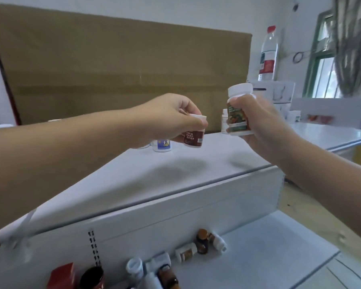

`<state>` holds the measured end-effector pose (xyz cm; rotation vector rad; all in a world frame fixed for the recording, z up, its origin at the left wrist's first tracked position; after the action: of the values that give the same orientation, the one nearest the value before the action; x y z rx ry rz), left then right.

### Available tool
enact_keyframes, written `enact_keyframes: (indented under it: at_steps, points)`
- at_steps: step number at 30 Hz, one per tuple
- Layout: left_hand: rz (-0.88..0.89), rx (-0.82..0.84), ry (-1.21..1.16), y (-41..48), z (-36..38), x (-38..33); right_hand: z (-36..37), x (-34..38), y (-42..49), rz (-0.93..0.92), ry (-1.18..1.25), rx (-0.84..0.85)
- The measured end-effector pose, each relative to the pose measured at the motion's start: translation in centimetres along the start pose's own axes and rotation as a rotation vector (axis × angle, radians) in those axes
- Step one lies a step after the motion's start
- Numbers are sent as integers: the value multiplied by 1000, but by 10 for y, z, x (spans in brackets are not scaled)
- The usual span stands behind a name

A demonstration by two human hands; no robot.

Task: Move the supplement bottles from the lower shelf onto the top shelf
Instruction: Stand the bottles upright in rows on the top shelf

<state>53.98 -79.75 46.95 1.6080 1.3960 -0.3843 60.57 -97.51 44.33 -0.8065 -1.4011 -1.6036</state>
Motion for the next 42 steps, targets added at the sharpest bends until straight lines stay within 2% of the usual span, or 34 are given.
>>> enact_keyframes:
  at_steps: [7, 16, 26, 32, 42]
  points:
    - [1, -88, 67, 51, 64, 1, -59, -15, 80, -58, -199, -9]
    - [-131, -261, 144, 109, 129, -3, -112, -63, 176, -27, -575, 215]
    - [-254, -403, 248, 150, 176, 5, -105, -102, 238, 36, -622, 345]
    - [-253, -438, 342, 150, 183, 21, -107, -115, 241, -59, -618, 324]
    - [-235, -432, 331, 154, 186, 31, -104, -124, 246, -173, -698, 332]
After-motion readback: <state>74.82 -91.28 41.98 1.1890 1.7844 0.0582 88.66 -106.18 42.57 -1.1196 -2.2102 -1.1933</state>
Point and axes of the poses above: each hand's wrist, its own y-axis towards the middle knuckle, its own z-axis out of the palm, x = y × z, the point moved 3 cm from there along y, towards the middle knuckle, and after that the axes turned 14 degrees about -x, right-handed, at the moved point
